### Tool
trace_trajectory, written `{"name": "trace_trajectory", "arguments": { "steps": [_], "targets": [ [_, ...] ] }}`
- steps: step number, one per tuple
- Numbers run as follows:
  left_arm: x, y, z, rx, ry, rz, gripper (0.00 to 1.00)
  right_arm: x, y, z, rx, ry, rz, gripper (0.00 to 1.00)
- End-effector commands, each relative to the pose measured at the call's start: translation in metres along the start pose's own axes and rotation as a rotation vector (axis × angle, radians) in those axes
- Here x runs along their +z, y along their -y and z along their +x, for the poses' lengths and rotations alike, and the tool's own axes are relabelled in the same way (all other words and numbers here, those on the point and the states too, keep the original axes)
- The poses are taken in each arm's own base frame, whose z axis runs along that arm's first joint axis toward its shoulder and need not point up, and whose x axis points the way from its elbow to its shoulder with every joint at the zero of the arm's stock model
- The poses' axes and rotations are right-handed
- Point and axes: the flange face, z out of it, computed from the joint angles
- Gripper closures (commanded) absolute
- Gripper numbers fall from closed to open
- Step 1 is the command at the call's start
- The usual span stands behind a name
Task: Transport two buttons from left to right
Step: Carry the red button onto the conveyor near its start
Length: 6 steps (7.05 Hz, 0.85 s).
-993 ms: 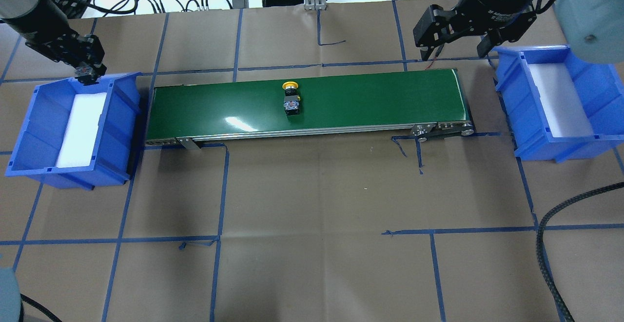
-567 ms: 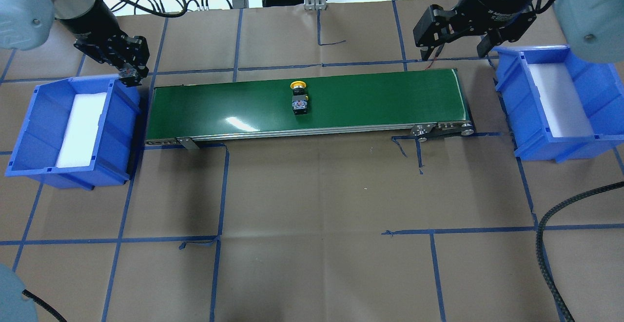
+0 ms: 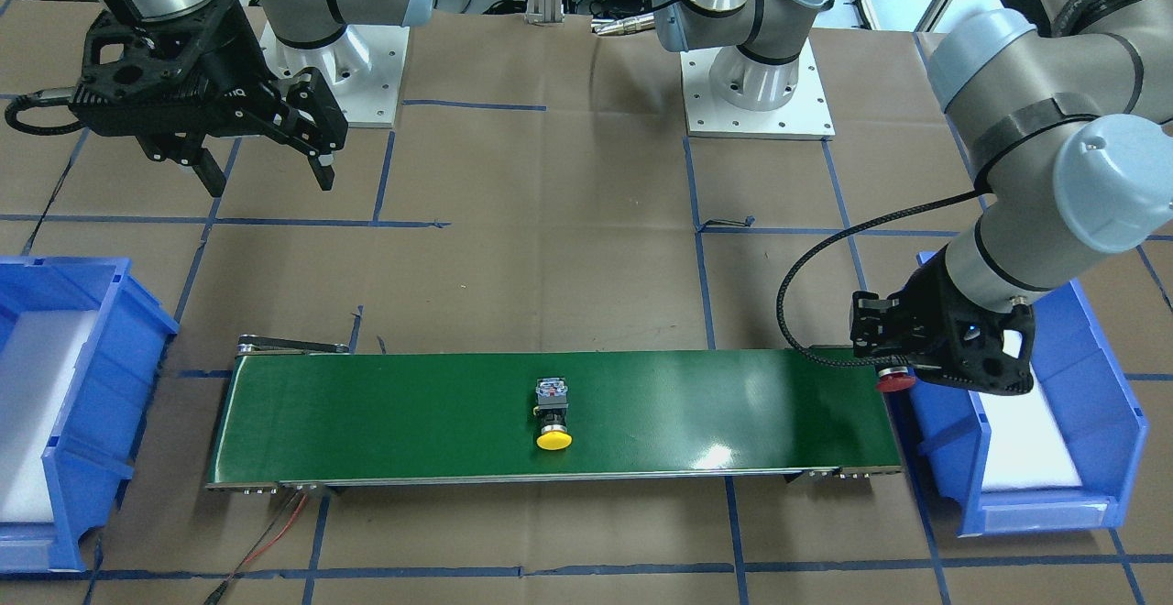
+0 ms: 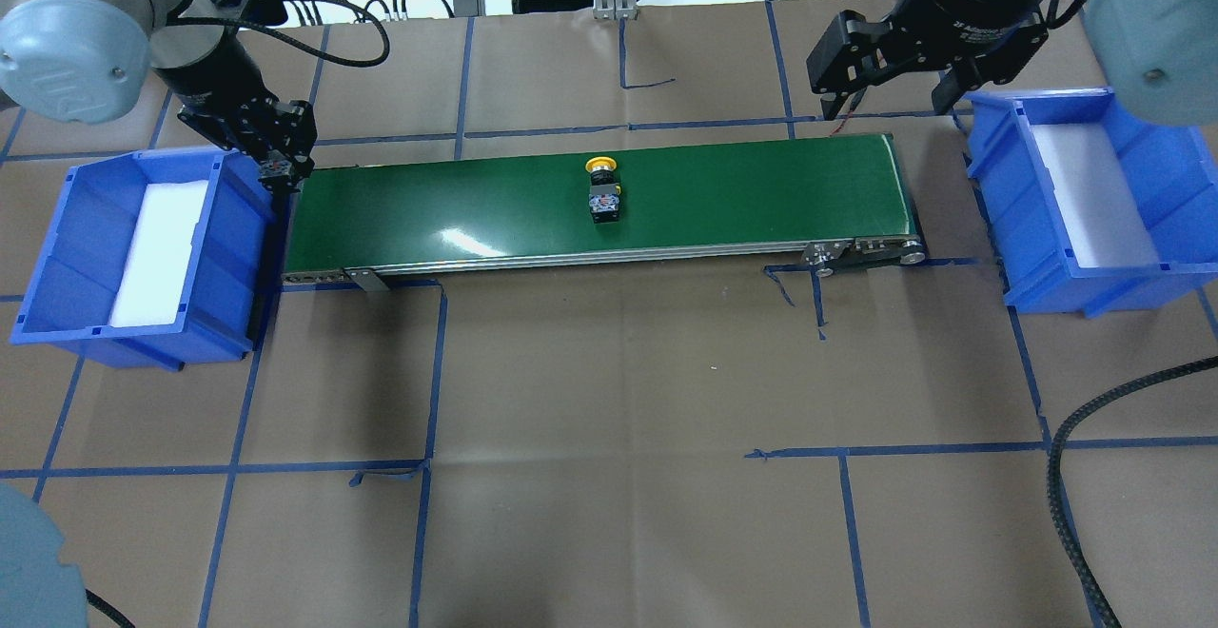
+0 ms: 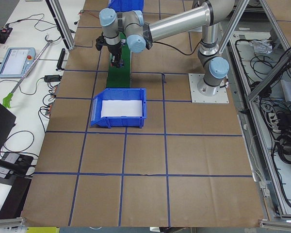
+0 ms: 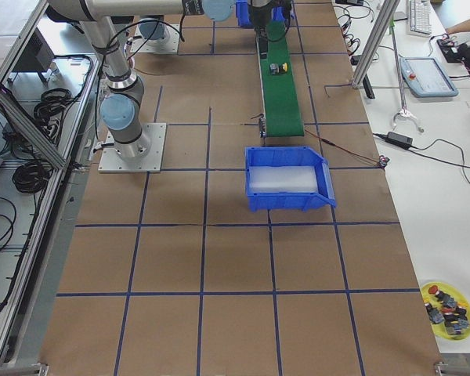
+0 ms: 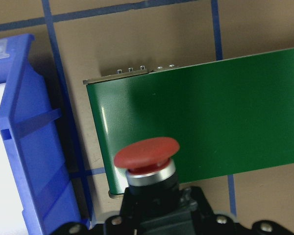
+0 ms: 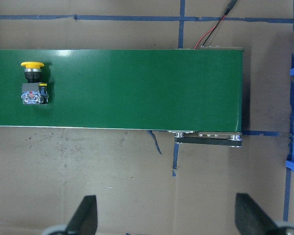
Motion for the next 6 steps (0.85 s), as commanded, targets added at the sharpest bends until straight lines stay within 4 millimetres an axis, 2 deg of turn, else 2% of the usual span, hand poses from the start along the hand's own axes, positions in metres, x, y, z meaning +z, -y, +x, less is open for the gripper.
{"name": "trace_trajectory", "arguments": {
  "steps": [1,2,3,6],
  "targets": [
    [0.052,-0.003,-0.001,0.023,0.015,0.033,0.92,0.001,0.001,0.0,0.001,0.0,-0.002,0.0],
    [0.078,0.0,-0.002,0.022,0.018,0.039,0.92,0.005,0.002,0.0,0.0,0.0,-0.007,0.0],
    [0.089,0.001,-0.003,0.023,0.014,0.029,0.92,0.005,0.004,0.0,0.0,0.0,-0.005,0.0],
    [0.096,0.002,-0.004,0.021,0.011,0.022,0.9,0.005,0.003,0.0,0.0,-0.001,-0.005,0.0]
  ]
}}
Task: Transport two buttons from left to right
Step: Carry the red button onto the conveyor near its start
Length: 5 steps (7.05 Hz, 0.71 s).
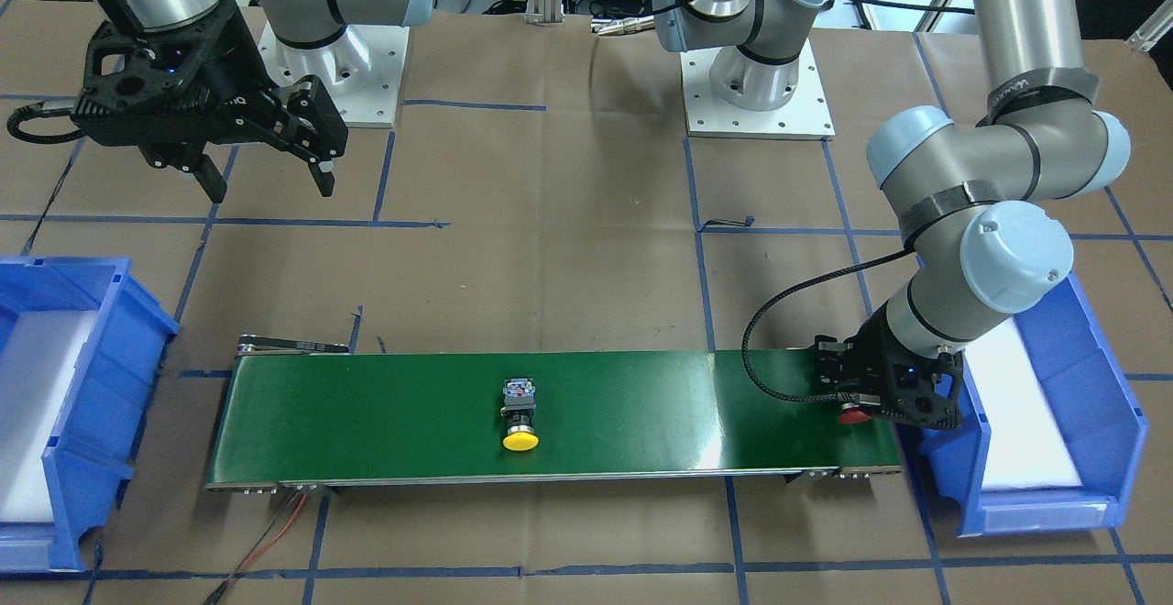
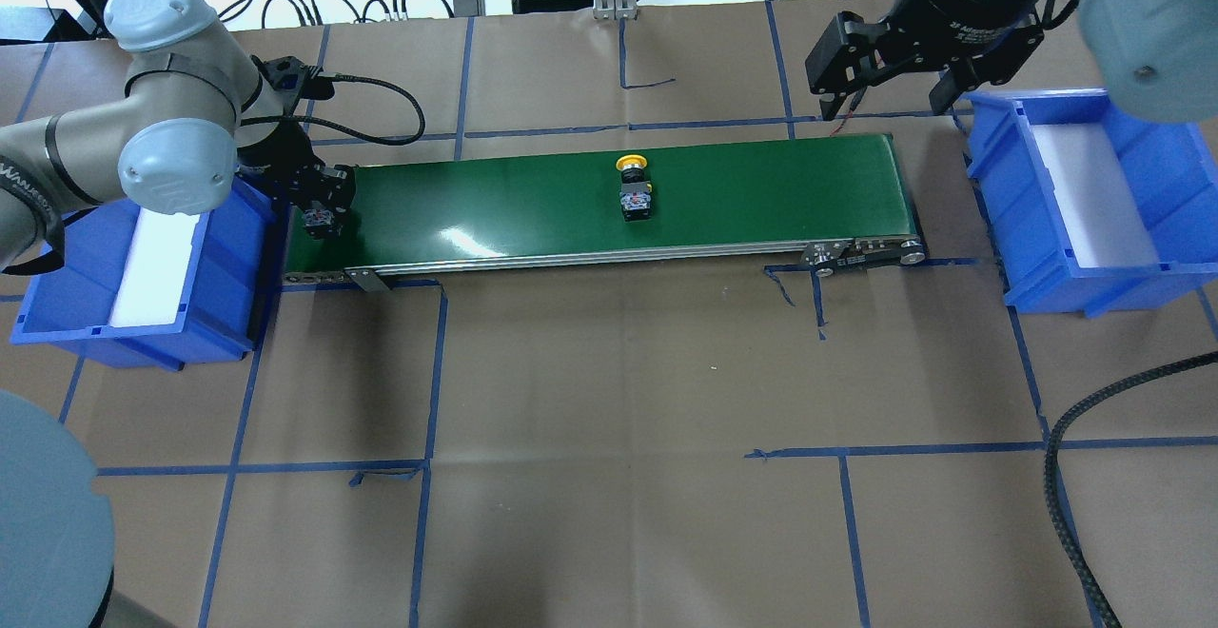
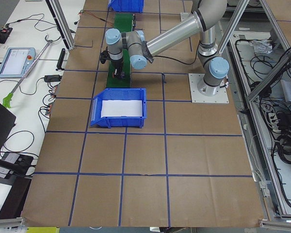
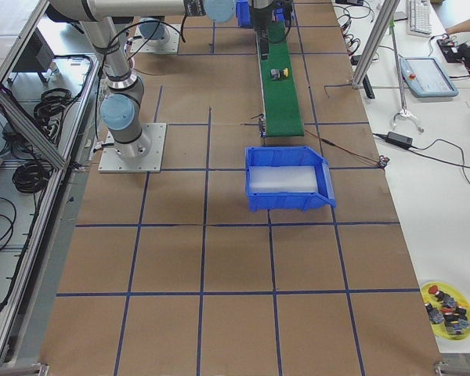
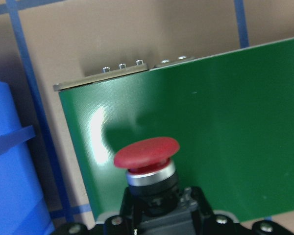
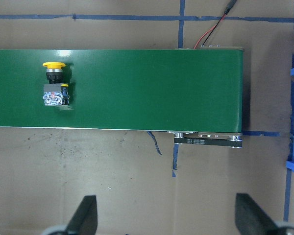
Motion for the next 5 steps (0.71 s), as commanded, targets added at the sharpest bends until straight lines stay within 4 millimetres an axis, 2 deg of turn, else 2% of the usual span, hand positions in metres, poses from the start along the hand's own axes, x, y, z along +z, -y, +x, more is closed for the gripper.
{"name": "trace_trajectory", "arguments": {
  "steps": [1,2,3,4,5],
  "targets": [
    [0.01,0.001,-0.001,-0.001,-0.007,-0.015,0.89,-0.001,0.0,0.0,-0.001,0.0,0.001,0.0],
    [0.011,0.001,-0.001,-0.004,-0.007,-0.015,0.75,0.0,0.0,0.0,0.0,0.0,0.0,0.0],
    [0.011,0.002,0.001,-0.007,-0.013,-0.012,0.23,-0.001,0.0,0.001,0.001,-0.001,0.001,0.0],
    [0.009,0.002,0.002,-0.007,-0.015,-0.007,0.01,-0.001,0.0,0.0,-0.001,0.0,0.001,0.0],
    [-0.011,0.007,-0.001,-0.008,0.002,0.017,0.0,-0.001,0.0,0.0,-0.001,0.0,0.001,0.0]
  ]
}}
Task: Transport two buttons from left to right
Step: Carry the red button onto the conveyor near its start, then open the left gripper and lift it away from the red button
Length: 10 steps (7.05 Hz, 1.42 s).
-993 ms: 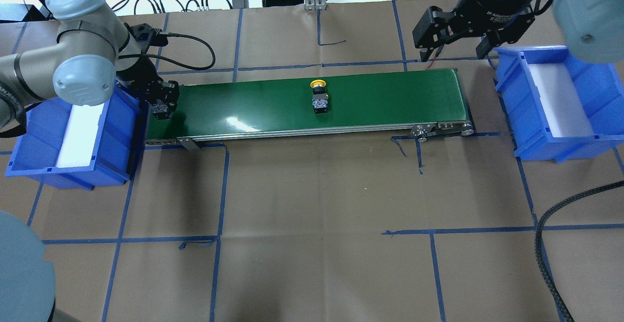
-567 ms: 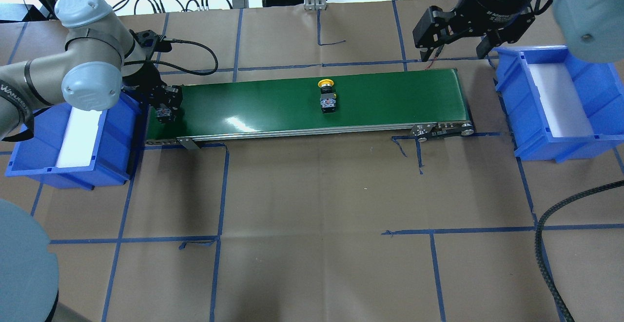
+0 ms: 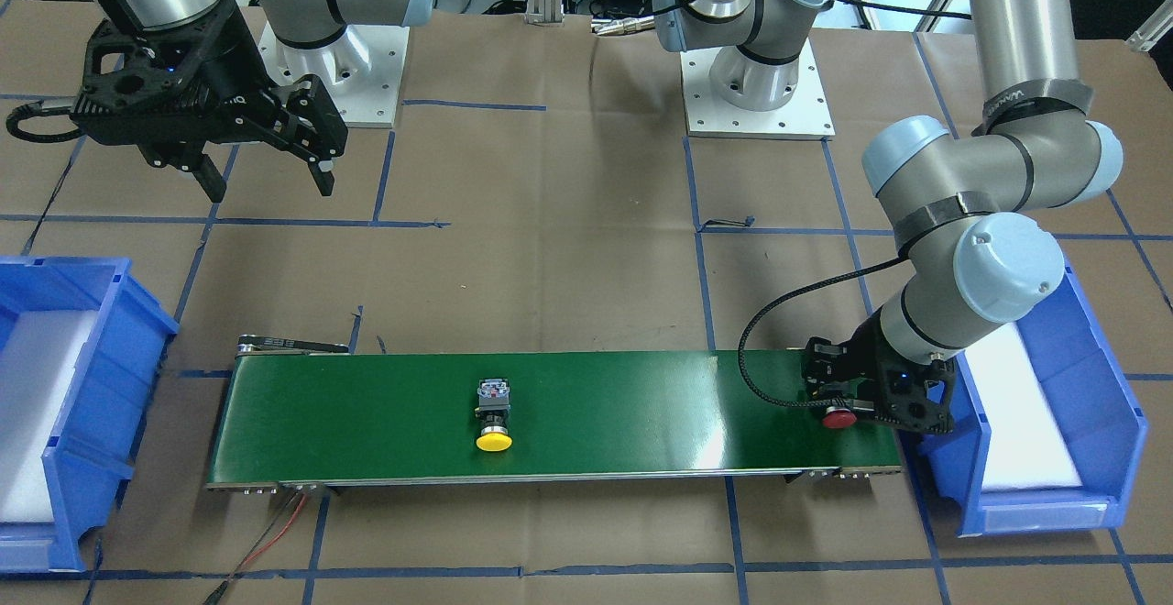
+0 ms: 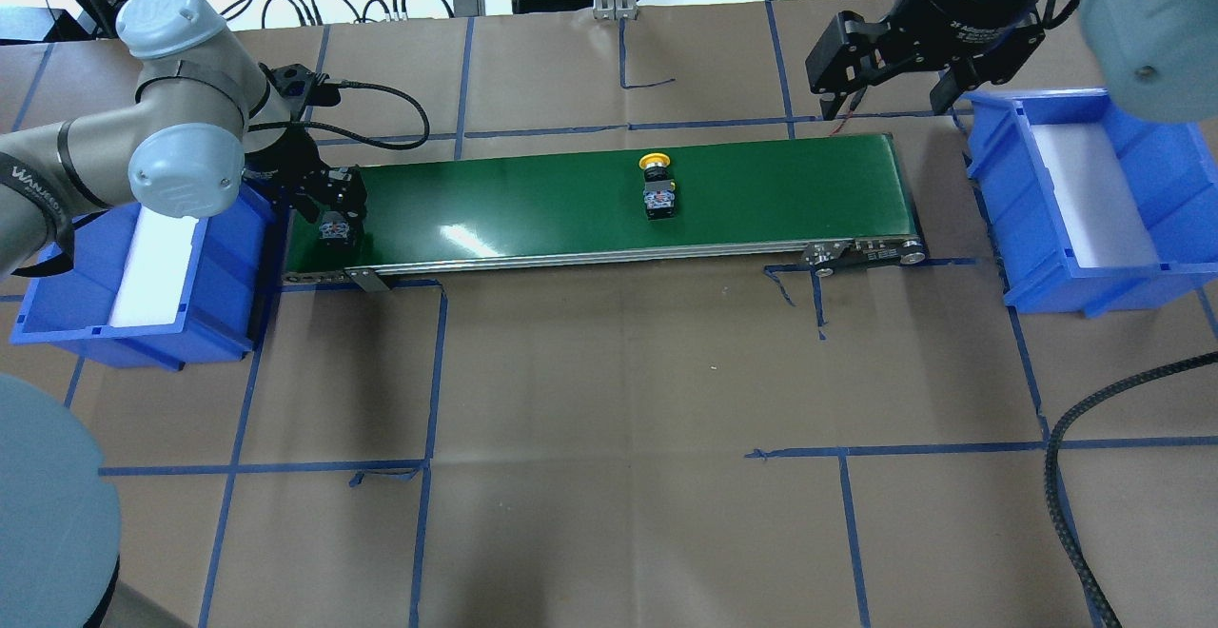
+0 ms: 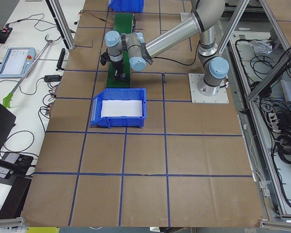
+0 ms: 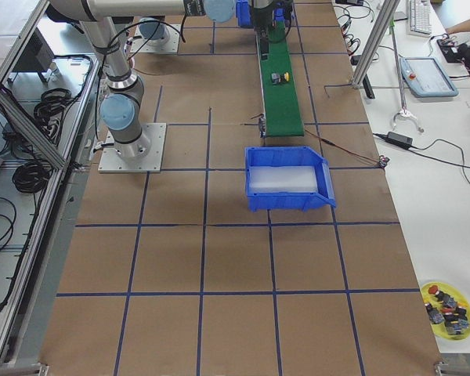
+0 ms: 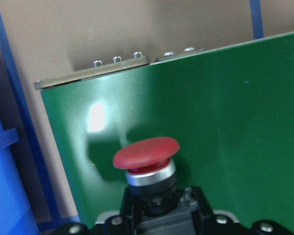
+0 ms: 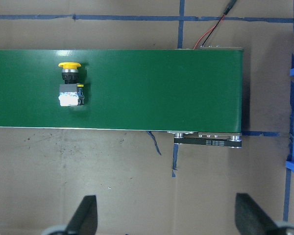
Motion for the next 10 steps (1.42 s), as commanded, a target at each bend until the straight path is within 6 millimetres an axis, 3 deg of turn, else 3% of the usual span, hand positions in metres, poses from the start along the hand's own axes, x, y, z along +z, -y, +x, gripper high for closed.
{"name": "trace_trajectory", "arguments": {
  "steps": [1,4,5,6,7,8,9,10],
  "targets": [
    [-0.041,0.006,-0.002,0.0,0.033,0.062,0.0,0.0,0.0,0.0,0.0,0.0,0.0,0.0],
    [-0.135,-0.011,0.012,-0.087,0.004,-0.007,0.0,0.002,0.001,0.0,0.0,0.002,-0.004,0.0],
    [-0.163,-0.025,0.04,-0.108,-0.001,-0.031,0.0,0.006,0.0,0.0,0.0,0.0,-0.01,0.0],
    [-0.172,-0.034,0.07,-0.123,0.004,-0.041,0.0,0.01,0.0,0.001,-0.001,-0.001,-0.017,0.0],
    [-0.185,-0.046,0.087,-0.117,0.01,-0.023,0.0,0.015,0.003,0.001,0.001,0.001,-0.014,0.0],
    [-0.195,-0.065,0.101,-0.117,0.007,-0.036,0.0,0.043,0.014,0.003,0.007,0.002,-0.067,0.0],
    [-0.193,-0.077,0.112,-0.122,0.008,-0.038,0.0,0.074,0.031,0.006,0.003,0.0,-0.114,0.0],
    [-0.191,-0.083,0.113,-0.122,0.005,-0.041,0.0,0.086,0.041,0.008,0.001,-0.006,-0.089,0.0]
  ]
}}
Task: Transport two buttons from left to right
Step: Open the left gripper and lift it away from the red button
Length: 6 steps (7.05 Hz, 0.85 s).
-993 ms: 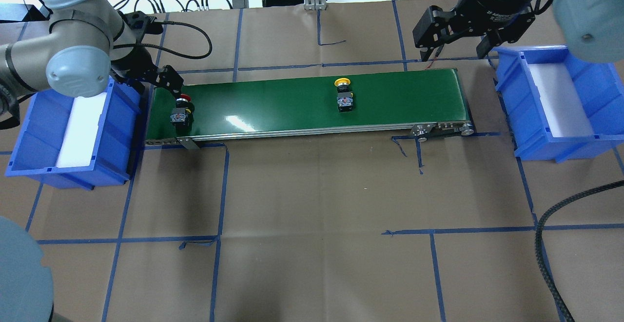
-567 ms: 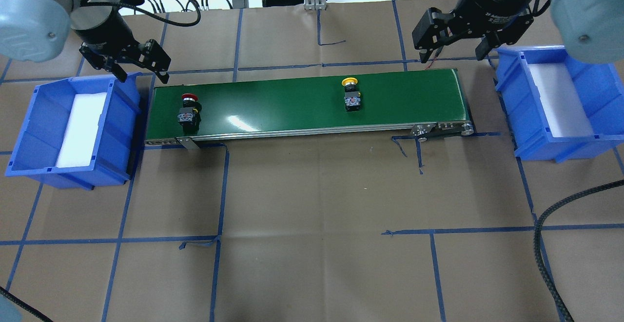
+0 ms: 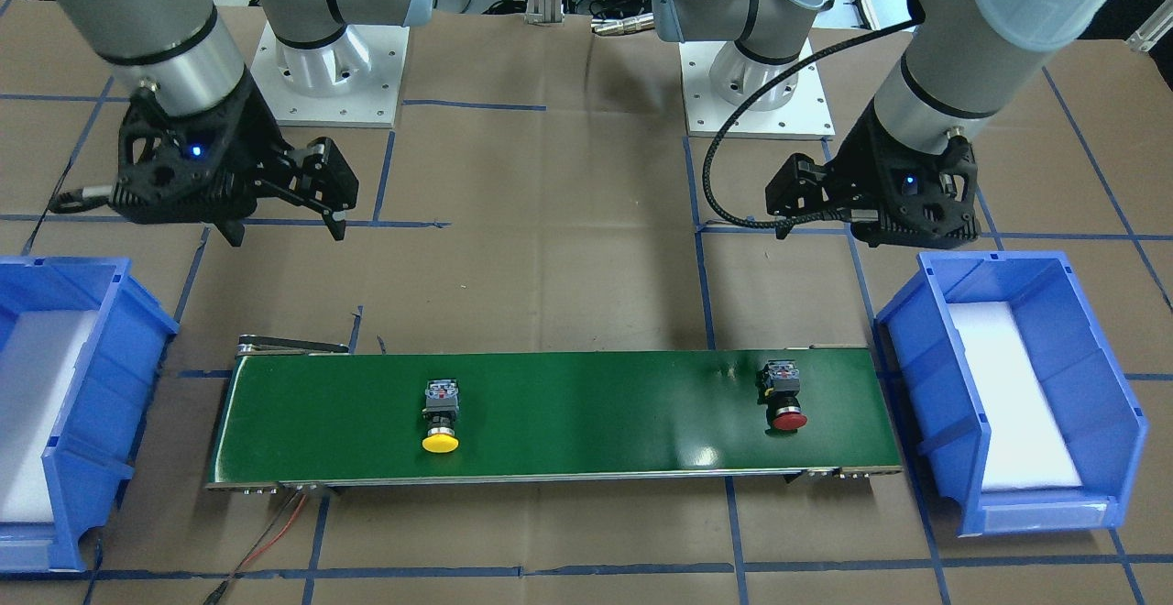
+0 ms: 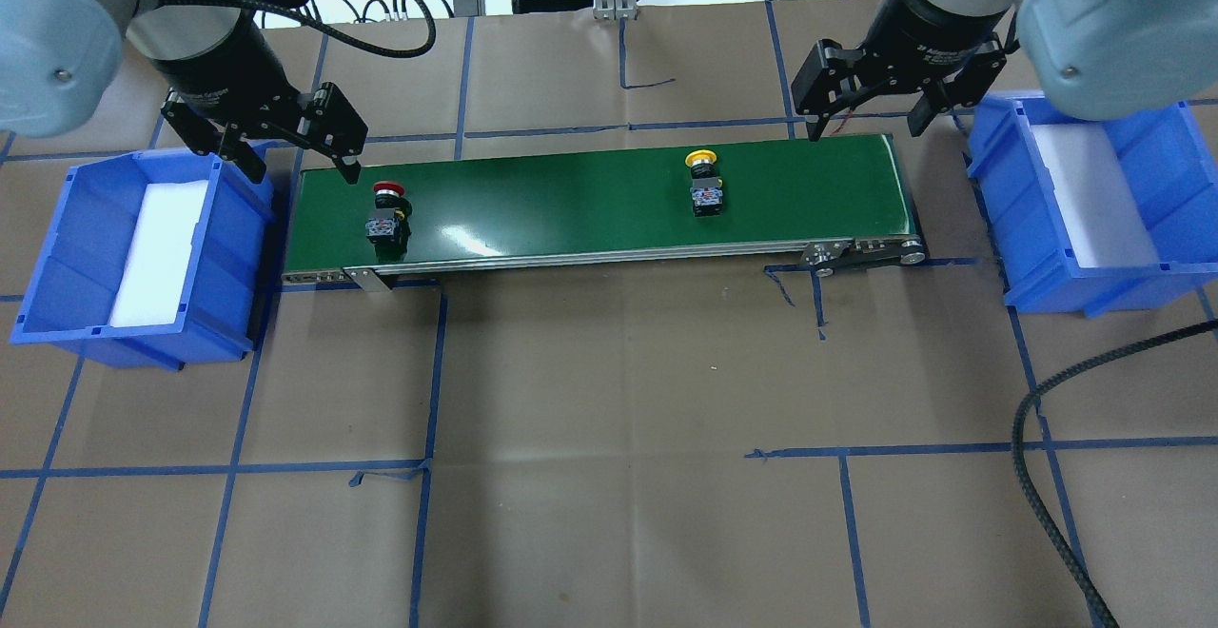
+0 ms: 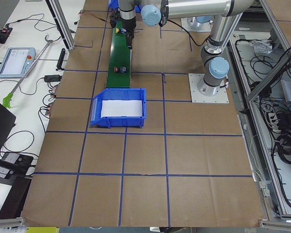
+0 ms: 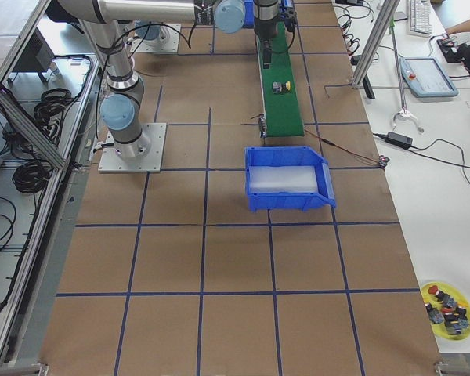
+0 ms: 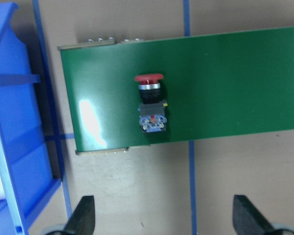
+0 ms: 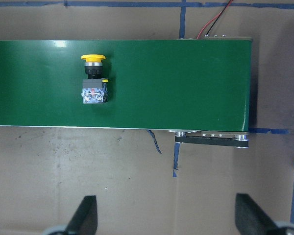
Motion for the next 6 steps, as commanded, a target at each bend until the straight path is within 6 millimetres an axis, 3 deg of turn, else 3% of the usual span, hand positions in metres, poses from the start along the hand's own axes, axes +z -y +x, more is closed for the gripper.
{"name": "trace_trajectory", "arguments": {
  "steps": [1,4,6],
  "targets": [
    [-0.001,-0.013,0.006,-0.003,0.001,0.001,0.0,0.022,0.027,0.003,-0.003,-0.009,0.068,0.0],
    [-0.008,-0.011,0.006,-0.005,0.006,0.015,0.0,0.041,0.055,0.004,0.007,0.003,0.149,0.0],
    [-0.008,-0.011,0.006,-0.006,0.008,0.015,0.0,0.086,0.075,0.008,0.065,-0.003,0.121,0.0]
  ]
}}
